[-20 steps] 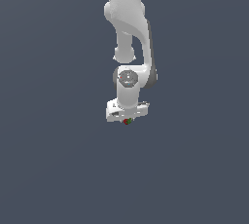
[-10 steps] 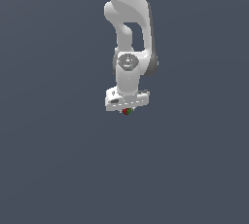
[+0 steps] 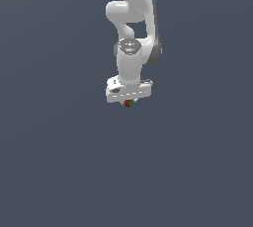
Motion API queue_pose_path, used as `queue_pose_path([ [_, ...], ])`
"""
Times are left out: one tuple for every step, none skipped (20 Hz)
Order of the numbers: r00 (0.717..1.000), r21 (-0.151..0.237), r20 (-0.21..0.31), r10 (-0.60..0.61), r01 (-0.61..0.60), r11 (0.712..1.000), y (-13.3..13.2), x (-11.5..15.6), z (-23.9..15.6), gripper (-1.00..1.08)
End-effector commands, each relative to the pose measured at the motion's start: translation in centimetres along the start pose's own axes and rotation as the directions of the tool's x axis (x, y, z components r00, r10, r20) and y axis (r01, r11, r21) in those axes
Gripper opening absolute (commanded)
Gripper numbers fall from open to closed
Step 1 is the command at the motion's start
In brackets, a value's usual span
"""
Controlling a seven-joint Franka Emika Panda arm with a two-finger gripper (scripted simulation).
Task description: Pick up the object and move it to a goal position.
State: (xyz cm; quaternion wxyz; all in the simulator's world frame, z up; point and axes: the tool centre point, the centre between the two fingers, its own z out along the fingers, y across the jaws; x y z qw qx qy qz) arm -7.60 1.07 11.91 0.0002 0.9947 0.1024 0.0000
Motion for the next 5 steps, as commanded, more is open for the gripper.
queue_pose_path([
  [1.0,0.0,0.0,0.0,0.0,1.0,-0.06,-0.35,-0.56,-1.0],
  [1.0,0.0,0.0,0.0,0.0,1.0,-0.07,-0.43,-0.7,-1.0],
  [1.0,0.0,0.0,0.0,0.0,1.0,-0.08,-0.48,-0.79,-1.0],
  [1.0,0.0,0.0,0.0,0.0,1.0,-0.09,-0.51,-0.85,-1.0],
  [1.0,0.0,0.0,0.0,0.0,1.0,-0.09,-0.52,-0.87,-1.0],
])
